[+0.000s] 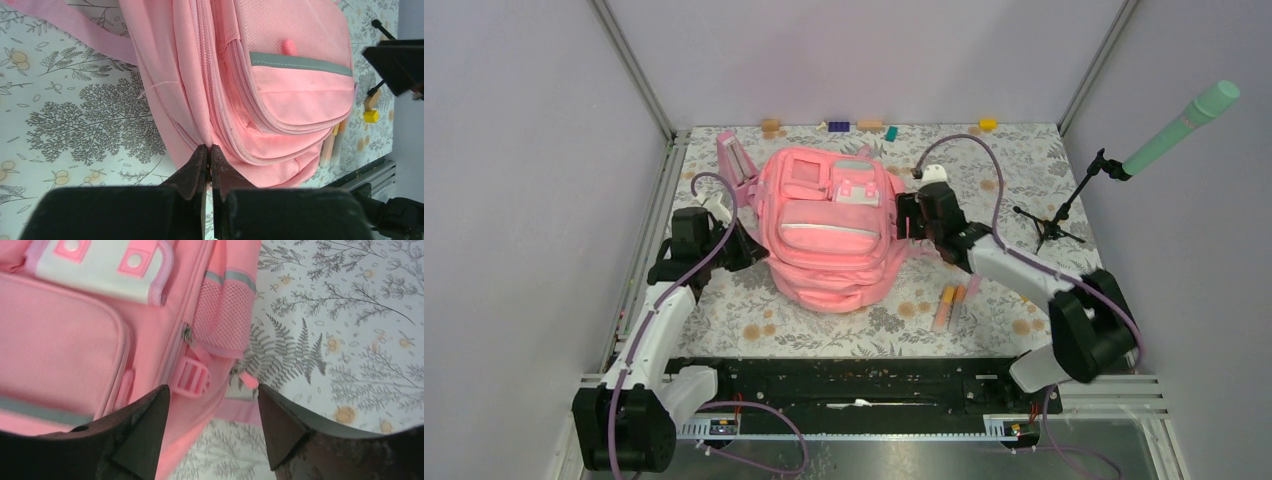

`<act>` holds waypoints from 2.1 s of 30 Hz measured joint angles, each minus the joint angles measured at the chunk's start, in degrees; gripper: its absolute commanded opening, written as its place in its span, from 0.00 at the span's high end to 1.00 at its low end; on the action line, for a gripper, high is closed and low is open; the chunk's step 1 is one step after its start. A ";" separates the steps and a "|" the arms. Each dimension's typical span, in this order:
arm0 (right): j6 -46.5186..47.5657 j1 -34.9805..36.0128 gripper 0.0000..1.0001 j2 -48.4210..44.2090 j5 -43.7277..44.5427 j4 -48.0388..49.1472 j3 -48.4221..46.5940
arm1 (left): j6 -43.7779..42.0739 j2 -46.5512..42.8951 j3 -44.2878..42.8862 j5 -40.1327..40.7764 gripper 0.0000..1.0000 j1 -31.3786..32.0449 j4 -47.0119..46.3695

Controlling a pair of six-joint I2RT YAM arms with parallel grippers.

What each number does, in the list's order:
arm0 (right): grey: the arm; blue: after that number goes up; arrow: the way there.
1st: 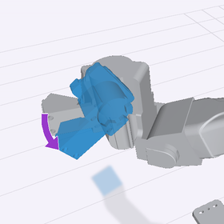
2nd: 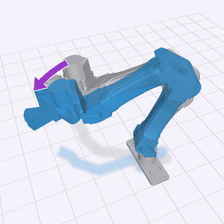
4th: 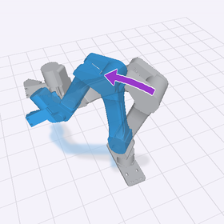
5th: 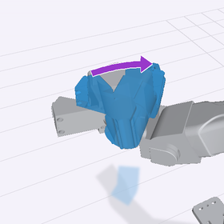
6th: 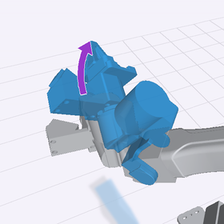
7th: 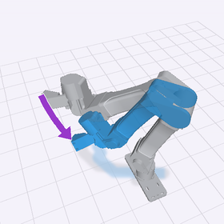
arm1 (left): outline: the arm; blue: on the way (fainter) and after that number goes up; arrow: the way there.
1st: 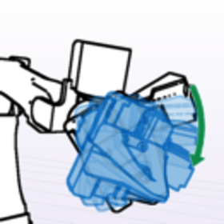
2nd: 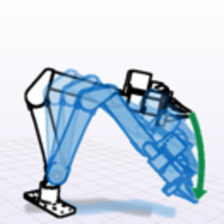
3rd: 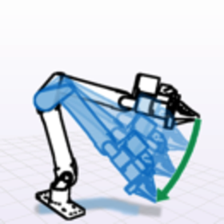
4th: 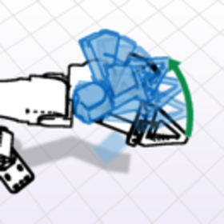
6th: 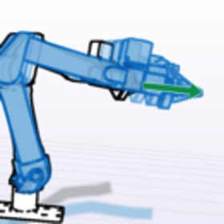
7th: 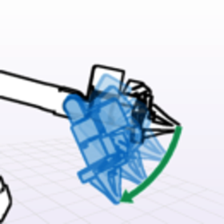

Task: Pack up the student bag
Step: Zip the student bag at the center of the board, then unzip the student bag at the center of the board.

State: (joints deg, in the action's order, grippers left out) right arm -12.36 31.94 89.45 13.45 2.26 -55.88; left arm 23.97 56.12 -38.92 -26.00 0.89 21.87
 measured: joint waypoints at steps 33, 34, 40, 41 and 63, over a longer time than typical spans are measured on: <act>-3.08 -0.13 0.26 -14.75 -39.87 12.96 14.08 | -1.42 10.73 -12.07 1.25 0.51 1.31 2.95; -2.91 -0.13 0.26 -14.95 -39.78 12.85 14.23 | -1.38 10.73 -12.07 1.31 0.50 1.73 2.89; -2.40 -0.13 0.26 -15.96 -39.43 12.52 14.86 | -1.62 11.17 -12.04 3.15 0.50 5.42 2.45; -2.40 -0.13 0.26 -16.22 -39.41 12.28 14.97 | -1.64 11.61 -12.04 3.48 0.50 5.77 2.45; -1.29 -0.13 0.27 -20.04 -38.07 9.09 16.44 | 0.13 13.44 -9.38 10.10 0.51 7.82 1.57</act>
State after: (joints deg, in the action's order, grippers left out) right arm -13.65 31.81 69.41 -24.62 11.35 -39.44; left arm 24.10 69.56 -48.29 -15.90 8.71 23.44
